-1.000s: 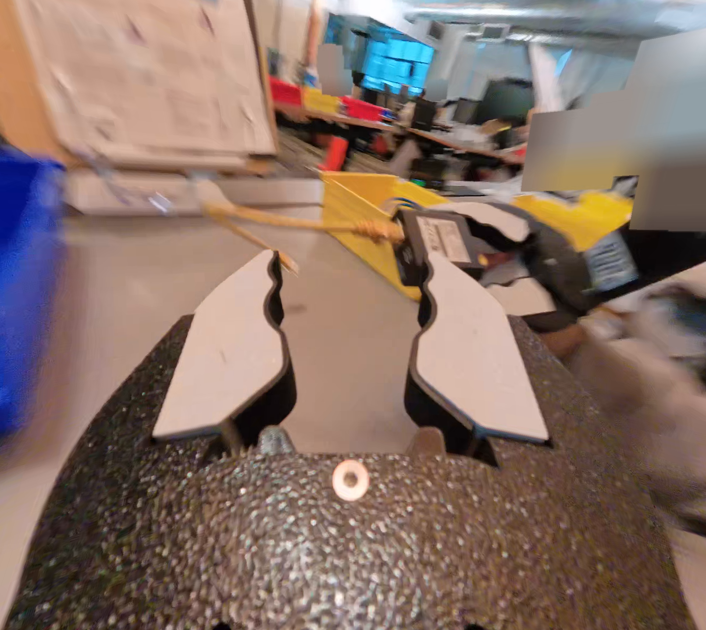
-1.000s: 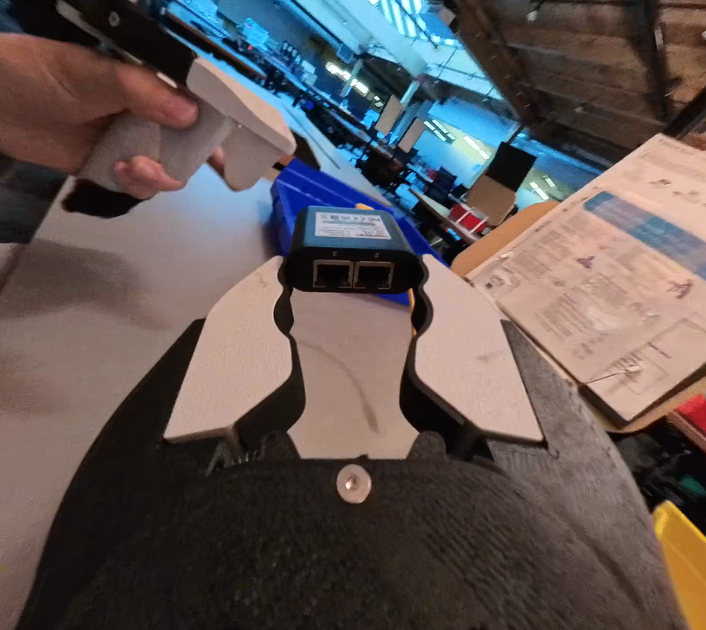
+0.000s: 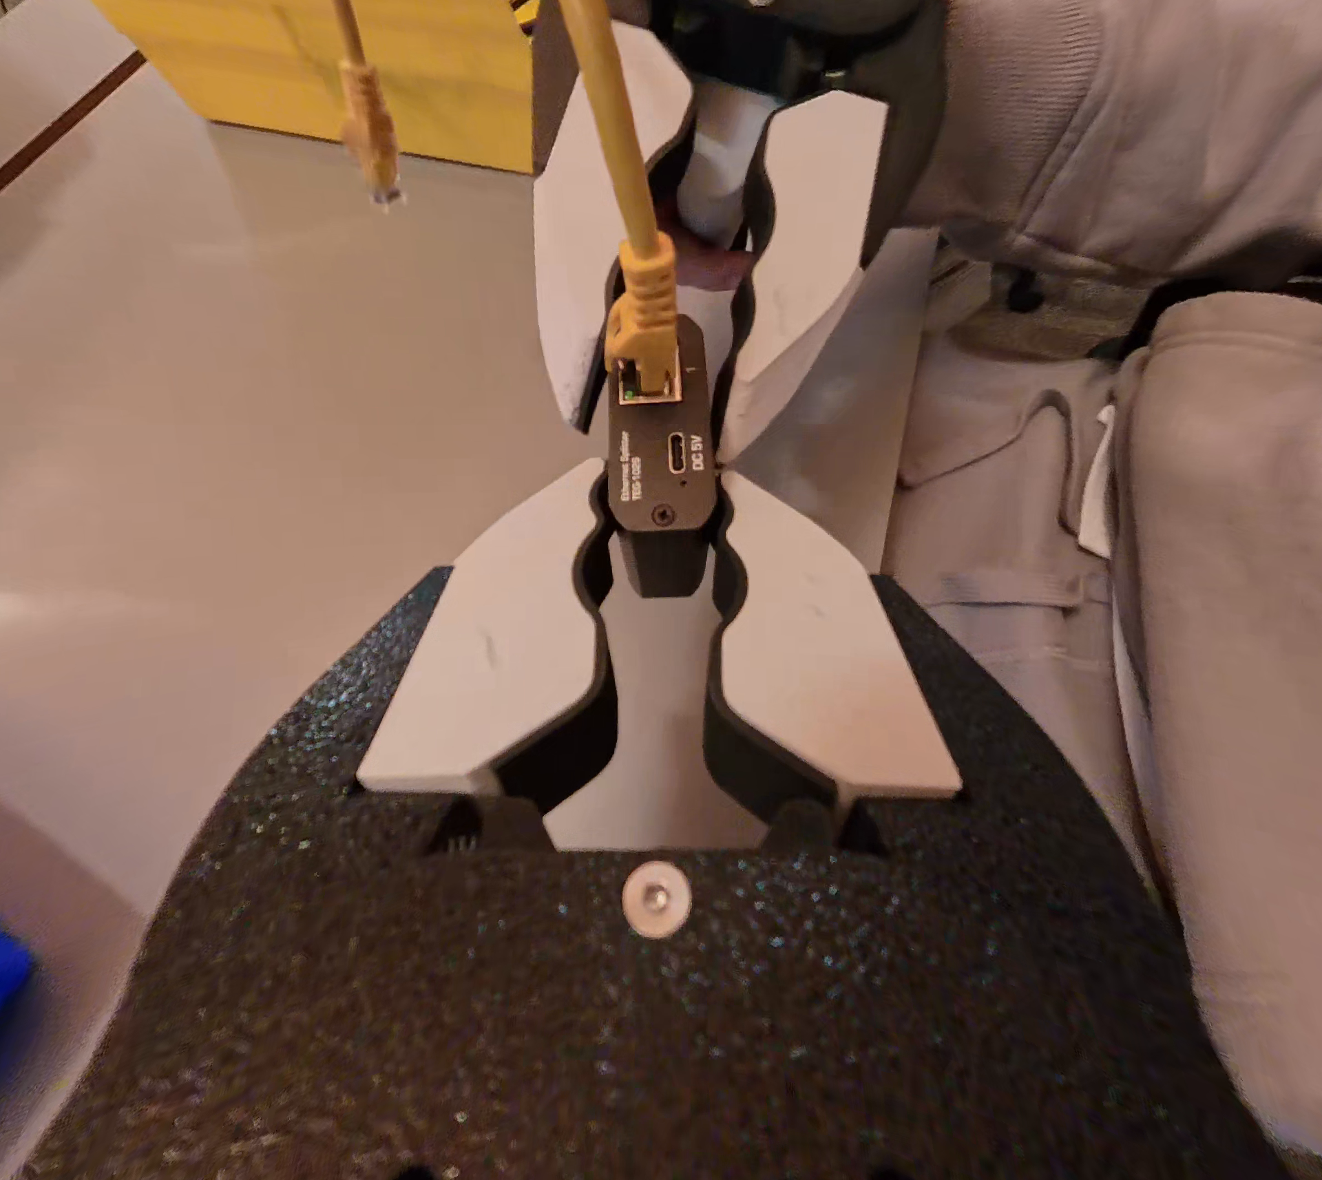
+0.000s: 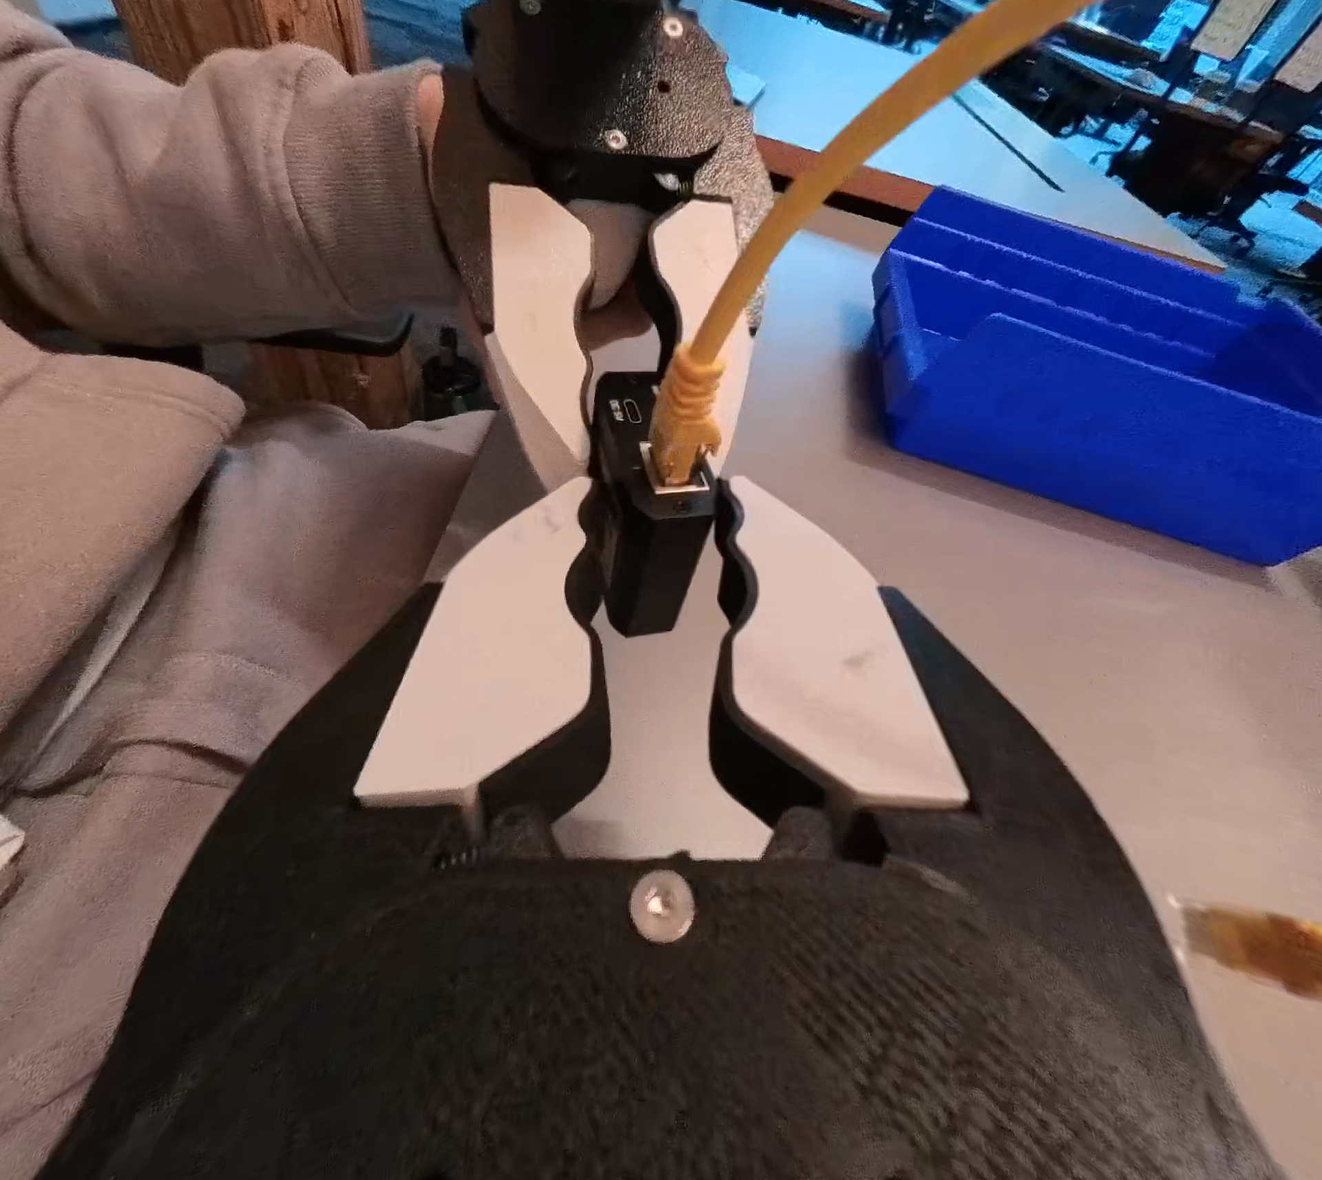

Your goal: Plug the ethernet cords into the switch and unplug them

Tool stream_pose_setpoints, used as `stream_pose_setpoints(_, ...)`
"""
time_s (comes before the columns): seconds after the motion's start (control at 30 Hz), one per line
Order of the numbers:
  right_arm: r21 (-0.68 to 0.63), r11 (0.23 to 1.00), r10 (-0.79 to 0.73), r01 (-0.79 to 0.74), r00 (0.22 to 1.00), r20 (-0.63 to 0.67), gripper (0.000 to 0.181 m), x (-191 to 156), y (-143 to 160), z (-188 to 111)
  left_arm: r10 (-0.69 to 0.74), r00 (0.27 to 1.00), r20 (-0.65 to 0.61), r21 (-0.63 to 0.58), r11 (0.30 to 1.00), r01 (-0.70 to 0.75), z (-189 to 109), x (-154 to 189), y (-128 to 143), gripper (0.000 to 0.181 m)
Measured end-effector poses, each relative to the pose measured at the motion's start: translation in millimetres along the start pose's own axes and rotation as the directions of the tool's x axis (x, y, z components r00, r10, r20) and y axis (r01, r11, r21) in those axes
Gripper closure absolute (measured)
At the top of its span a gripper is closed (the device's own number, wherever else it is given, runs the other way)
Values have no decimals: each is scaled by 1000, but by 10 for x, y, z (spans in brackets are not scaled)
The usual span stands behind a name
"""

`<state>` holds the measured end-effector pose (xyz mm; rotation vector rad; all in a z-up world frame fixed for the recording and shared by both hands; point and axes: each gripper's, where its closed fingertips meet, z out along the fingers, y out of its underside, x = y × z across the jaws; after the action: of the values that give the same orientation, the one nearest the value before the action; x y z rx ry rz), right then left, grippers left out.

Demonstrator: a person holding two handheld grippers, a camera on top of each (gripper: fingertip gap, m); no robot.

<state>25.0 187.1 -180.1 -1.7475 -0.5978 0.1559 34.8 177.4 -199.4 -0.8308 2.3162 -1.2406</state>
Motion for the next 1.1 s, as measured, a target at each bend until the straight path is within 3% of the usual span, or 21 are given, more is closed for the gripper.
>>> stream_pose_setpoints(0.03,23,999,37,-38,999,28,153,-19,-24,-9,-2,1000,-15,25,1000,3,-11,17,-26,158)
stream_pose_setpoints(0.13,131,986,98,-101,995,28,155,38,-133,-67,11,1000,25,137,990,-14,-71,-42,-189,158)
stream_pose_setpoints(0.27,332,913,274,-236,959,-71,157,327,-341,-204,-22,969,246,326,943,-61,-212,-301,-453,146)
stream_pose_setpoints(0.37,529,715,566,-458,823,-52,158,611,-425,-357,2,909,416,414,890,-192,-273,-401,-595,127)
stream_pose_setpoints(0.43,583,561,706,-588,707,34,158,673,-408,-361,68,838,541,367,878,-308,-232,-439,-600,114)
stream_pose_setpoints(0.57,576,388,809,-719,565,160,158,598,-411,-201,155,694,703,195,897,-397,-117,-577,-491,105)
stream_pose_setpoints(0.6,580,349,824,-737,535,185,158,586,-413,-169,141,674,725,195,896,-398,-129,-598,-495,100)
stream_pose_setpoints(0.67,574,277,860,-771,465,209,158,584,-368,-123,85,639,765,237,885,-402,-229,-627,-528,113)
stream_pose_setpoints(0.87,599,206,875,-774,419,241,159,565,-390,-89,20,671,741,336,855,-396,-279,-579,-541,120)
stream_pose_setpoints(1.1,600,350,818,-720,546,178,153,599,-407,-115,-103,773,627,453,854,-254,-301,-637,-496,120)
